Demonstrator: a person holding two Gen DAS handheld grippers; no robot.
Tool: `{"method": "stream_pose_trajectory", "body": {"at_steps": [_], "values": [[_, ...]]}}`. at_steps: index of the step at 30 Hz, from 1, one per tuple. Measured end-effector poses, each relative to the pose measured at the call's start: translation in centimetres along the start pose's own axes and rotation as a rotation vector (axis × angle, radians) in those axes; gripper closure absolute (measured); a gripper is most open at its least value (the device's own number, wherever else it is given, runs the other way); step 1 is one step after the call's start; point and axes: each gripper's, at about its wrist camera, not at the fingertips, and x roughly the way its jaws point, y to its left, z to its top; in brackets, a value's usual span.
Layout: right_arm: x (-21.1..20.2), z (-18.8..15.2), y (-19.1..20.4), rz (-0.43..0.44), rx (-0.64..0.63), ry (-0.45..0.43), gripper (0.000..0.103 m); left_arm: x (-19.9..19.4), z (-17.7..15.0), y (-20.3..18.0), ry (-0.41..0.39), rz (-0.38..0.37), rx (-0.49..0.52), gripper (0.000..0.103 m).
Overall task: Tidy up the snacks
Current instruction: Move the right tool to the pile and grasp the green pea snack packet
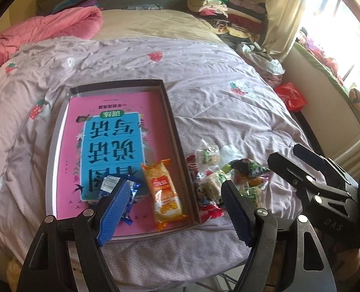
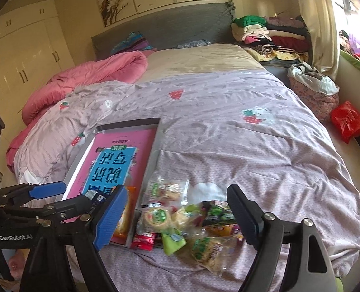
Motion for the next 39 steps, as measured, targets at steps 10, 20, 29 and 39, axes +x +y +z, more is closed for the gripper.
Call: {"method": "stream_pose_trajectory", "body": {"at_steps": [10,20,29,39], "values": [[-1.4,-0.3,-4.5,-0.065,0.091,-0.025,0.020,0.2,-0.2,-1.5,0.009,-0.014,0.035,0.025],[-1.9,-0.9,-6.5,-0.093,0.128,-0.020,0.020,1.0,-0.7,-3.3,0.026,-0.033,0.096,0.025],[-1.2,-1.8,-7.4,-0.105,0.145,0.019,0.020,2.7,-1.4,-4.8,0.066,-0.045,0.153,0.025],[0.1,-2.7,-8.3,-0.099,0.162,0.072,0.020,4.8,-1.9,-5.9,0.112,-0.059,0.250,0.025]]}}
